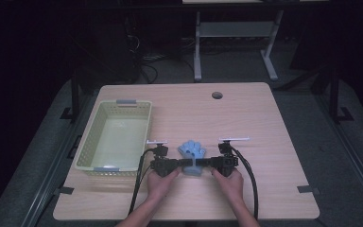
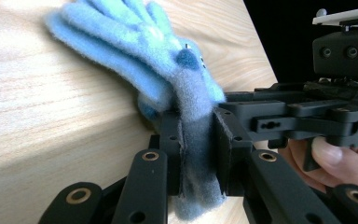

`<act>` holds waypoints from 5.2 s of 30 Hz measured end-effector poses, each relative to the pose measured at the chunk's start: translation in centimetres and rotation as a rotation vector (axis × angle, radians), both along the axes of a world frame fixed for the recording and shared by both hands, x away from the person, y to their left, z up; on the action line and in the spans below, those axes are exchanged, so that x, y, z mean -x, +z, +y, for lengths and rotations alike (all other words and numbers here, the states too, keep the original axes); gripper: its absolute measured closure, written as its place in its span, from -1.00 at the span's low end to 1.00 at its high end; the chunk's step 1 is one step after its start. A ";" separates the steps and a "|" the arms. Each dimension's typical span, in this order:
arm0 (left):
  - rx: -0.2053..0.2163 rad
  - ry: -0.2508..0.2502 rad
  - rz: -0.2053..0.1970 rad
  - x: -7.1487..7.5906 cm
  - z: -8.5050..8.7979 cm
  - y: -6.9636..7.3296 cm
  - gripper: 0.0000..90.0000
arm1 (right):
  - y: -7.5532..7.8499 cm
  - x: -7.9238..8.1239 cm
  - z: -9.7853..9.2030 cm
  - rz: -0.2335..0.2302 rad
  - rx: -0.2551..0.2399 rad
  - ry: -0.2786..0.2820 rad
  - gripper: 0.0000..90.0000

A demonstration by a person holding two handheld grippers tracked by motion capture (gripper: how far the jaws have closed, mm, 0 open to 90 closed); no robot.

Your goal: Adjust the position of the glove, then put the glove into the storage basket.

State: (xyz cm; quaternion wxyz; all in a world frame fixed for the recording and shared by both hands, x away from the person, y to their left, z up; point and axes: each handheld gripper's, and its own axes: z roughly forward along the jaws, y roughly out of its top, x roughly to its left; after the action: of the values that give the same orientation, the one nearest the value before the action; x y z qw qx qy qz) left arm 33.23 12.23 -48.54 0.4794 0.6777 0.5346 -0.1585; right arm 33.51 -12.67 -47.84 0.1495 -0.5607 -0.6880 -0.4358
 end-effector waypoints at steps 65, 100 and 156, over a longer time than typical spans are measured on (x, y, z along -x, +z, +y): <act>0.070 -0.028 -0.152 -1.3 2.3 8.4 0.66 | 8.2 -1.3 1.6 -0.164 -0.098 0.040 0.75; 0.095 0.014 -0.200 -2.0 8.0 11.7 0.66 | 11.9 -3.3 7.0 -0.212 -0.100 0.110 0.76; 0.145 0.100 -0.155 -2.5 18.6 11.3 0.68 | 12.1 -5.8 17.3 -0.209 -0.116 0.202 0.76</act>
State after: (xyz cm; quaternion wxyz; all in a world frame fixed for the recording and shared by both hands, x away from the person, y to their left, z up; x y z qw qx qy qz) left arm 35.70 30.83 -37.27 0.5743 0.6241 0.5161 -0.1195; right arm 39.35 4.64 -35.78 0.1525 -0.4304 -0.7264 -0.5137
